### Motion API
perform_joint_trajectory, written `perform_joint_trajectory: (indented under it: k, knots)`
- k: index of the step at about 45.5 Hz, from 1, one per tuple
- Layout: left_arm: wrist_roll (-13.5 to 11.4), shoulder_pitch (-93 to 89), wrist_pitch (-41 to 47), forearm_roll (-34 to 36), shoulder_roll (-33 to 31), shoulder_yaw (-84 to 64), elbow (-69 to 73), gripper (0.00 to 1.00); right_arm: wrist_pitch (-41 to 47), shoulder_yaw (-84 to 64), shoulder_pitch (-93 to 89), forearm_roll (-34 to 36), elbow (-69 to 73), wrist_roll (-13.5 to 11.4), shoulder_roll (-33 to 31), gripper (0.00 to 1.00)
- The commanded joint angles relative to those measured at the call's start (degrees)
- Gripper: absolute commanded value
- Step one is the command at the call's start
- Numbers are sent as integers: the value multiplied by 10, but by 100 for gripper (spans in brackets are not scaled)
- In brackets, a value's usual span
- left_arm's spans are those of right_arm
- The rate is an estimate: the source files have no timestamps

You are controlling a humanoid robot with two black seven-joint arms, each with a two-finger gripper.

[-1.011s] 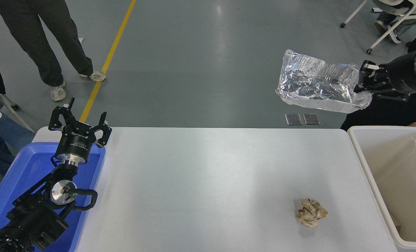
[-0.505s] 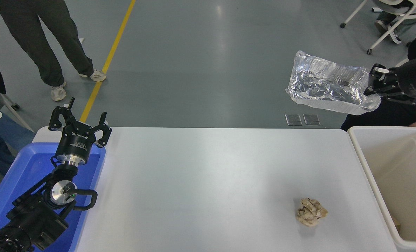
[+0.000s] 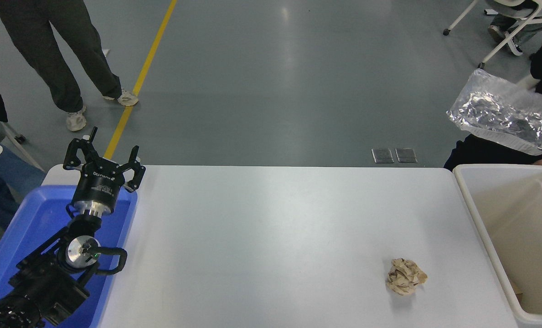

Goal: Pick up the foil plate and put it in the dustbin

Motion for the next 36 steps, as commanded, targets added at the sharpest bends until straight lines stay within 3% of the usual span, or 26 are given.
perform_joint_trajectory:
  k: [1,6,12,36]
  knots:
    - [0,0,0,0,0,0,1,98,-123,61,-152,20,-67,-1,5,0]
    - [0,0,0,0,0,0,0,98,-182,82,-188,30,-66,-6,13,0]
    - [0,0,0,0,0,0,0,98,-213,149,-233,73,-67,-34,19,0]
    - [0,0,0,0,0,-1,0,98,-295,185,-360,90,-76,-59,57,0]
